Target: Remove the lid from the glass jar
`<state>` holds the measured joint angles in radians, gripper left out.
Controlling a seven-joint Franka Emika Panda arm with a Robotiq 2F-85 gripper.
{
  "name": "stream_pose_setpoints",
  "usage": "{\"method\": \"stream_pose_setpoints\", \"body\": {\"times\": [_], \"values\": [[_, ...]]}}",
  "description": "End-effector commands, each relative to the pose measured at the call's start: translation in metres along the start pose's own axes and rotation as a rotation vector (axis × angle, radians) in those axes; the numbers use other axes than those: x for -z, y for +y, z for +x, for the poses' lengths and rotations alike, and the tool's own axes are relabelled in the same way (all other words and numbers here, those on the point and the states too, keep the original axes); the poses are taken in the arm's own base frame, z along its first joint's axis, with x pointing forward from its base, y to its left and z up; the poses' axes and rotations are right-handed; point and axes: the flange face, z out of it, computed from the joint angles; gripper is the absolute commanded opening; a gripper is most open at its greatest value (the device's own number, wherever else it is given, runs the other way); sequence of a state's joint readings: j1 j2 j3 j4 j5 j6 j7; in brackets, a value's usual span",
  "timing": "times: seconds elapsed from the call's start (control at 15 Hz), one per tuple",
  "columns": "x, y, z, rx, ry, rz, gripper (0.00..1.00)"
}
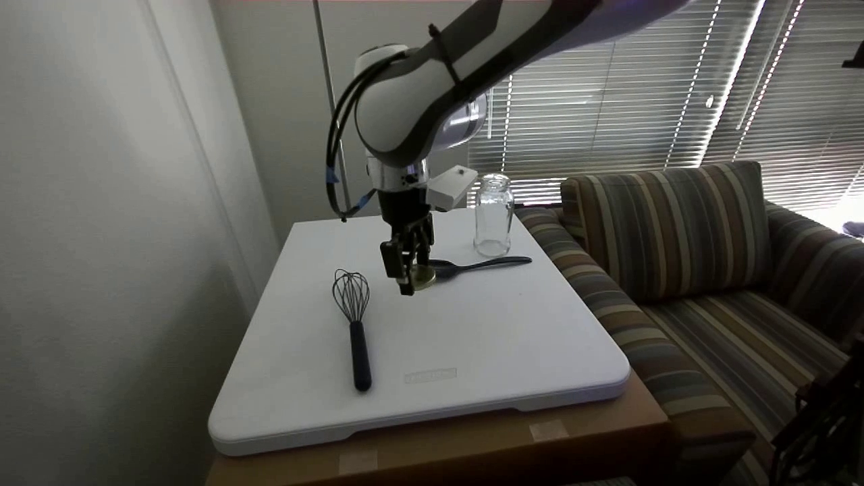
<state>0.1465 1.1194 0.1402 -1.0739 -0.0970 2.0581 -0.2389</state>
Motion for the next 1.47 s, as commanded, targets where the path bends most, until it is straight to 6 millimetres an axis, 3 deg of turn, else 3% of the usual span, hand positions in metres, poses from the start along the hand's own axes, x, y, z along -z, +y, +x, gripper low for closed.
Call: {"method": "stream_pose_setpoints", "body": {"times": [0.0,0.47,0.87,0.93,1.07,1.4], "values": [[-0.02,-0.005,0.002,-0.072,0.022,-0.032,0.47],[-0.087,-0.041,-0.011,-0.129,-0.035,-0.028,0.47],[-0.099,-0.068,-0.018,-0.145,-0.045,-0.038,0.47],[-0.101,-0.072,-0.02,-0.143,-0.046,-0.034,0.92],[-0.105,-0.082,-0.025,-0.162,-0.042,-0.03,0.99],[-0.102,-0.102,-0.034,-0.19,-0.001,-0.028,1.0]]}}
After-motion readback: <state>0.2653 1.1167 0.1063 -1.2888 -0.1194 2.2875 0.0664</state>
